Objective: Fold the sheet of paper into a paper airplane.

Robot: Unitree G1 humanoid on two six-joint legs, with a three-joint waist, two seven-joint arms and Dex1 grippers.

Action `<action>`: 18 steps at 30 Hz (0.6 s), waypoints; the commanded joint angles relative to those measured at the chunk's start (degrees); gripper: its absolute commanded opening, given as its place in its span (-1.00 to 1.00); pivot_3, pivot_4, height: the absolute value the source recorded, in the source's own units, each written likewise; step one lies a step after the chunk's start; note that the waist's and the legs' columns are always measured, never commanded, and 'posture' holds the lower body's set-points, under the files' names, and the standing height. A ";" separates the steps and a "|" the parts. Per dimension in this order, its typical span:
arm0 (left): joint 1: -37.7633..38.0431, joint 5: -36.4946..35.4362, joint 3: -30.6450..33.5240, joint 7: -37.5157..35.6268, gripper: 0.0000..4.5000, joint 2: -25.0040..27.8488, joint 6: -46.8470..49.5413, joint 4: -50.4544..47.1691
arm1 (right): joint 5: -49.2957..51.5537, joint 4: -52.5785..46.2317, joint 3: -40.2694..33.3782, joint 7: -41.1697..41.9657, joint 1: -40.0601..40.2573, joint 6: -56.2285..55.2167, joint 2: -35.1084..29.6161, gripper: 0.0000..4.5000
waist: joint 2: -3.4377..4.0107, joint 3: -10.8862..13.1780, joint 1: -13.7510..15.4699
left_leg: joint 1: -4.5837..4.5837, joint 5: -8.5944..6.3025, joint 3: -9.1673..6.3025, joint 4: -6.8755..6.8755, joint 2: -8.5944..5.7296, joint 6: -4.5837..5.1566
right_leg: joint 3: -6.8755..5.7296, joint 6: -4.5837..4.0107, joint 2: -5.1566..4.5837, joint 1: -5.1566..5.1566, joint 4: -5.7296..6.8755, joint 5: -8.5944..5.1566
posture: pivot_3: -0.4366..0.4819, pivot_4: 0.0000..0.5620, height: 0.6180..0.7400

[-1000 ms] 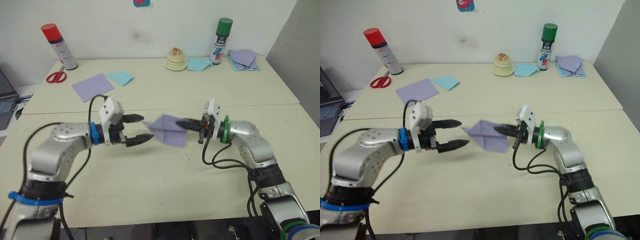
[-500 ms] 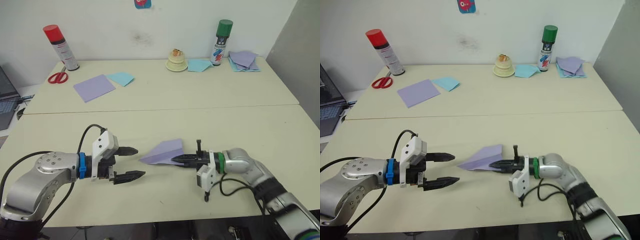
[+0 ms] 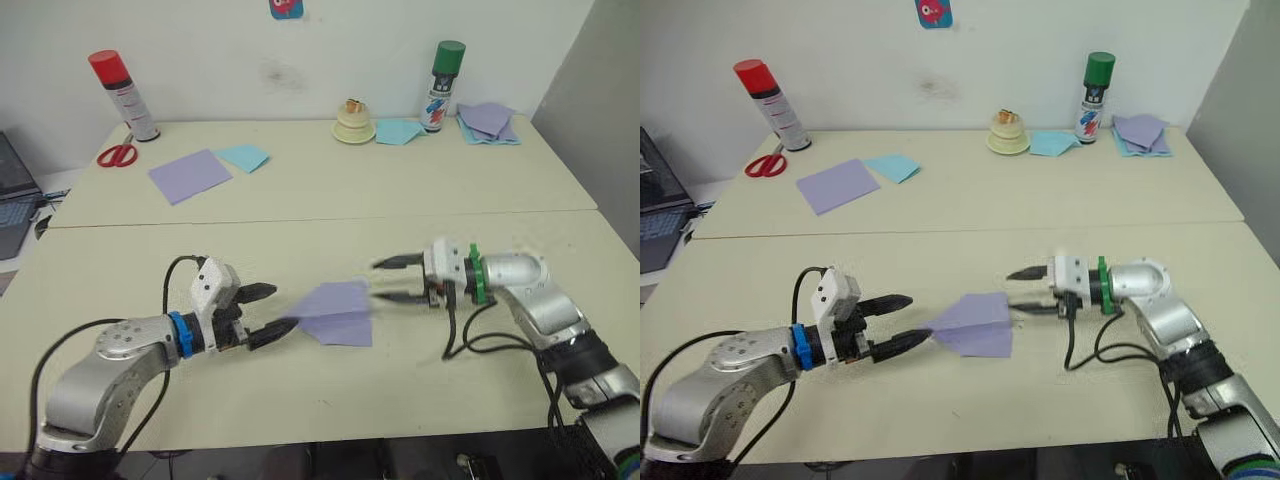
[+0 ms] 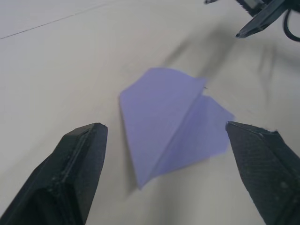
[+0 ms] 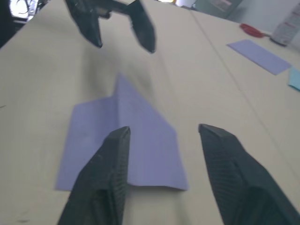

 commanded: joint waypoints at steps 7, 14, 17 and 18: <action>-0.91 2.82 -3.61 6.40 -0.42 -4.79 -0.91 0.00 | -5.90 1.60 -0.85 -4.08 2.61 5.37 5.63 -1.00 | 0.00 0.01 0.16 | -0.34 0.13 0.02 0.08 -0.08 -0.23 | 0.02 0.01 -0.07 -0.24 -0.05 0.00 | -0.05 -0.47 1.00; -5.56 7.52 -11.72 5.64 -0.99 -3.68 0.37 1.71 | -9.77 0.16 1.45 -3.91 3.47 5.01 8.33 -1.00 | 0.00 0.00 0.05 | -0.27 0.14 -0.01 0.07 -0.06 -0.25 | -0.05 0.00 -0.01 -0.20 0.03 0.02 | -0.05 -0.47 1.00; -5.83 10.00 -14.90 4.97 -0.99 -2.92 -0.78 2.40 | -11.86 -0.14 2.55 -3.66 4.23 3.92 8.63 -1.00 | 0.00 0.00 0.04 | -0.26 0.18 0.06 0.05 -0.07 -0.31 | -0.06 0.00 -0.01 -0.23 0.01 0.02 | -0.05 -0.47 1.00; -5.81 10.29 -15.37 4.73 -0.99 -2.88 -0.88 2.32 | -11.93 -0.69 2.65 -3.41 4.76 4.25 8.67 -1.00 | 0.00 0.00 0.04 | -0.26 0.19 0.04 0.05 -0.07 -0.33 | -0.06 0.00 -0.01 -0.23 0.00 0.02 | -0.05 -0.47 1.00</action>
